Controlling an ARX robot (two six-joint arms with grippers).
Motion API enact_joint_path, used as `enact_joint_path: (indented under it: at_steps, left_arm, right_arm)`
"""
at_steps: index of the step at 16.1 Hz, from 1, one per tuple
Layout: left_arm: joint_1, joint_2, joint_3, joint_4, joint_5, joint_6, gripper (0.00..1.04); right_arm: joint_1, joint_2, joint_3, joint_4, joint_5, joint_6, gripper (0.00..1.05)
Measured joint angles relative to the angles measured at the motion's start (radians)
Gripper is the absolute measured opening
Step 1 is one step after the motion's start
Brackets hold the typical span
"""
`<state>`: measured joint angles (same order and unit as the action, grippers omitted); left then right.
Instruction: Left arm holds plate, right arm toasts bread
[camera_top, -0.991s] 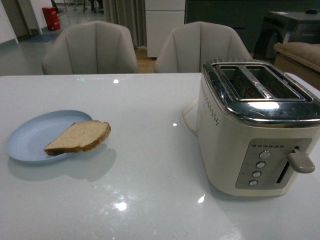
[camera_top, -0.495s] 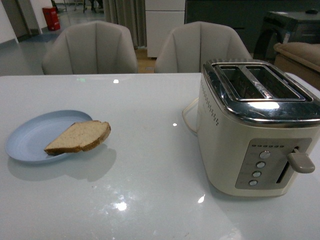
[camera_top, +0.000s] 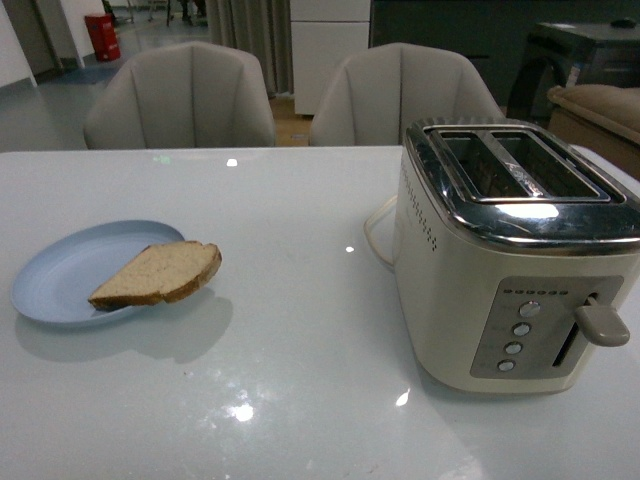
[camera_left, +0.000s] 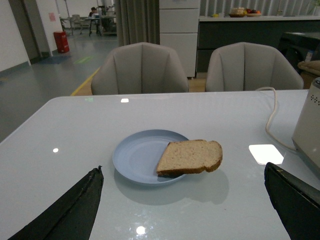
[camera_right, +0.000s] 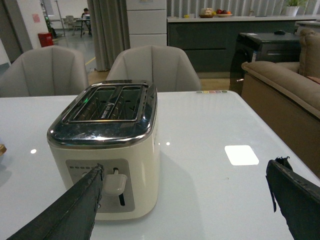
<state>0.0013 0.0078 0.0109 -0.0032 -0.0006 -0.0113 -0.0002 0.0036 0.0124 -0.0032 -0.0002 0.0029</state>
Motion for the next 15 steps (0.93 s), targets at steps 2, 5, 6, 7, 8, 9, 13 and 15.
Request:
enact_joint_path:
  at_steps: [2,5,6,7,8,9,13,15]
  left_arm:
    - [0.000,0.000,0.000,0.000,0.000,0.000,0.98]
    - [0.002,0.003,0.002,-0.018,0.008,-0.006,0.98]
    - [0.013,0.077,0.056,-0.163,0.082,-0.058,0.98]
    - [0.007,0.115,0.077,-0.176,0.091,-0.094,0.98]
    - [0.004,0.110,0.083,-0.170,0.100,-0.099,0.98]
    - [0.004,0.103,0.094,-0.164,0.105,-0.108,0.98]
    - [0.051,0.241,0.096,0.011,0.163,-0.109,0.98]
    - [0.088,0.576,0.109,0.316,0.188,-0.069,0.98]
  right_arm:
    - [0.000,0.000,0.000,0.000,0.000,0.000,0.98]
    - [0.000,0.000,0.000,0.000,0.000,0.000,0.98]
    - [0.000,0.000,0.000,0.001,0.000,0.000,0.98]
    - [0.000,0.000,0.000,0.000,0.000,0.000,0.98]
    - [0.000,0.000,0.000,0.000,0.000,0.000,0.98]
    - [0.000,0.000,0.000,0.000,0.000,0.000,0.98]
    - [0.000,0.000,0.000,0.000,0.000,0.000,0.98]
    - [0.000,0.000,0.000,0.000,0.000,0.000,0.98]
